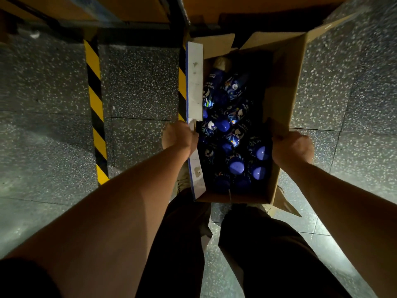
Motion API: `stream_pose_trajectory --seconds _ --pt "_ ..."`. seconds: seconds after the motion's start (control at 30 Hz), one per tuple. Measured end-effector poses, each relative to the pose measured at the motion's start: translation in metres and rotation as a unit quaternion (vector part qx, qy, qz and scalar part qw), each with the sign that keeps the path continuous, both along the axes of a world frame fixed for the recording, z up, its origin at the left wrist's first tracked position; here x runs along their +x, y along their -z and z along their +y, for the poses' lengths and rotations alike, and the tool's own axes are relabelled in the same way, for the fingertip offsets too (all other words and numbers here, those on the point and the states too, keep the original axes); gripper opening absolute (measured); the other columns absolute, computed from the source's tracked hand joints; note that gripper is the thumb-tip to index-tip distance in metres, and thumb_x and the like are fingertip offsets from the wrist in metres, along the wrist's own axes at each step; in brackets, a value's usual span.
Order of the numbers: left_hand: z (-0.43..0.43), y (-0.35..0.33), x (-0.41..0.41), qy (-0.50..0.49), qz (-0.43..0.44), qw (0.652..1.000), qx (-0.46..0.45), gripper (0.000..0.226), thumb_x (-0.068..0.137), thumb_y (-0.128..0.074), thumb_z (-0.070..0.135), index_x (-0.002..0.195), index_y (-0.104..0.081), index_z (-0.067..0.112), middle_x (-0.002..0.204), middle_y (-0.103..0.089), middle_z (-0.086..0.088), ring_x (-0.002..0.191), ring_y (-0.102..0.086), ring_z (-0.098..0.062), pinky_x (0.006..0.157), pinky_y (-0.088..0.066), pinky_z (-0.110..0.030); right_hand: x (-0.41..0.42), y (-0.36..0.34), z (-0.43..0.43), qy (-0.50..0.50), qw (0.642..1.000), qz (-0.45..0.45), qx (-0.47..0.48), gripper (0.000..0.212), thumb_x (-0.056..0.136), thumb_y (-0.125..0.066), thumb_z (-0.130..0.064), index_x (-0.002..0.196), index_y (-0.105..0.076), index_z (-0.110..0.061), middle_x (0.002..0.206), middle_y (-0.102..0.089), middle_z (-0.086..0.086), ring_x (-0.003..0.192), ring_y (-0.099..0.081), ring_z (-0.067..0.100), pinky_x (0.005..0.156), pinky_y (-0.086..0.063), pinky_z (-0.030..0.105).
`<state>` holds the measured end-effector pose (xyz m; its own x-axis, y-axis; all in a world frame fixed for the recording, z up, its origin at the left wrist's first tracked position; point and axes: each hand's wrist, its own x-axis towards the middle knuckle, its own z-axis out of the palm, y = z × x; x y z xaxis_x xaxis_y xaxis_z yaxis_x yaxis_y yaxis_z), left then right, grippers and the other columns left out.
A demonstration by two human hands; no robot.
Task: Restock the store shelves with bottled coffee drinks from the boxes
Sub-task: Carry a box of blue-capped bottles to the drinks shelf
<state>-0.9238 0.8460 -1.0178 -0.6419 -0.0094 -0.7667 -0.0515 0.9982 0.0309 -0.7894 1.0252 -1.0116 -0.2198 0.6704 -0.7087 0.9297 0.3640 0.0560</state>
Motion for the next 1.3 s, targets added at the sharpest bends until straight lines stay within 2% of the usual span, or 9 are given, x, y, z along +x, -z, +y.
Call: stream_pose_trajectory --seconds 0.1,0.3,0.47,0.7,0.87,1.03,1.13,1.23,1.3 --pt "-0.013 -0.019 0.008 -0.023 -0.007 1.000 0.012 0.030 0.090 -0.063 0.034 0.095 -0.069 0.005 0.101 -0.070 -0.014 0.093 -0.067 -0.027 0.066 -0.045 -0.030 0.003 -0.021 -0.006 -0.014 1.000 -0.003 -0.002 0.043 0.096 -0.046 -0.033 0.109 -0.064 0.004 0.108 -0.064 0.028 0.103 -0.061 0.041 0.083 -0.049 0.040" --pt "-0.043 -0.088 0.014 -0.022 0.002 1.000 0.002 0.032 0.090 -0.063 0.034 0.106 -0.066 0.006 0.112 -0.067 -0.015 0.103 -0.064 -0.030 0.079 -0.051 -0.036 -0.008 -0.090 -0.023 -0.090 0.996 -0.003 -0.011 0.044 0.098 -0.043 -0.032 0.114 -0.060 0.005 0.115 -0.061 0.027 0.108 -0.059 0.039 0.084 -0.048 0.038" --pt "-0.088 -0.153 0.041 -0.115 0.022 0.993 0.009 0.037 0.087 -0.065 0.036 0.112 -0.065 0.008 0.114 -0.065 -0.014 0.105 -0.062 -0.032 0.080 -0.052 -0.039 -0.020 -0.151 -0.049 -0.172 0.985 0.000 -0.013 0.046 0.099 -0.042 -0.032 0.122 -0.055 0.005 0.124 -0.055 0.028 0.116 -0.054 0.042 0.090 -0.046 0.042" --pt "-0.171 -0.224 0.079 -0.249 0.044 0.967 0.018 0.040 0.084 -0.067 0.036 0.113 -0.064 0.009 0.114 -0.064 -0.014 0.107 -0.061 -0.033 0.077 -0.049 -0.037 -0.054 -0.230 -0.113 -0.333 0.943 -0.001 0.002 0.039 0.097 -0.046 -0.024 0.124 -0.054 0.002 0.128 -0.054 0.025 0.117 -0.053 0.040 0.088 -0.047 0.044" --pt "-0.259 -0.266 0.099 -0.295 0.051 0.954 0.033 0.032 0.085 -0.062 0.035 0.109 -0.064 0.013 0.109 -0.066 -0.012 0.103 -0.062 -0.032 0.069 -0.044 -0.034 -0.081 -0.282 -0.199 -0.401 0.916 0.012 0.005 0.032 0.093 -0.051 -0.023 0.115 -0.061 -0.001 0.119 -0.060 0.023 0.108 -0.059 0.040 0.087 -0.051 0.044" --pt "-0.368 -0.324 0.101 -0.348 0.051 0.935 0.038 0.030 0.088 -0.059 0.031 0.107 -0.064 0.008 0.101 -0.068 -0.013 0.096 -0.066 -0.030 0.080 -0.055 -0.035 -0.119 -0.337 -0.315 -0.478 0.878 0.027 -0.013 0.026 0.092 -0.051 -0.020 0.109 -0.060 -0.002 0.112 -0.062 0.019 0.104 -0.061 0.037 0.080 -0.050 0.037" --pt "-0.437 -0.364 0.097 -0.401 0.066 0.913 0.029 0.028 0.086 -0.060 0.030 0.106 -0.065 0.009 0.093 -0.067 -0.009 0.083 -0.068 -0.025 0.068 -0.053 -0.030 -0.143 -0.374 -0.391 -0.524 0.851 0.041 -0.027 0.028 0.089 -0.054 -0.021 0.108 -0.064 -0.003 0.107 -0.065 0.017 0.097 -0.064 0.034 0.072 -0.051 0.033" --pt "-0.507 -0.404 0.092 -0.441 0.088 0.893 0.024 0.032 0.083 -0.065 0.031 0.108 -0.066 0.011 0.094 -0.066 -0.010 0.086 -0.067 -0.027 0.067 -0.049 -0.032 -0.166 -0.411 -0.466 -0.569 0.819 0.058 -0.042 0.024 0.092 -0.053 -0.020 0.108 -0.062 -0.004 0.106 -0.063 0.017 0.091 -0.061 0.033 0.063 -0.044 0.028" --pt "-0.550 -0.432 0.088 -0.470 0.104 0.876 0.021 0.032 0.082 -0.064 0.032 0.106 -0.066 0.011 0.084 -0.063 -0.006 0.071 -0.063 -0.023 0.063 -0.049 -0.029 -0.183 -0.436 -0.517 -0.597 0.798 0.071 -0.040 0.020 0.093 -0.053 -0.021 0.098 -0.063 -0.005 0.106 -0.064 0.016 0.088 -0.060 0.031 0.064 -0.044 0.028"
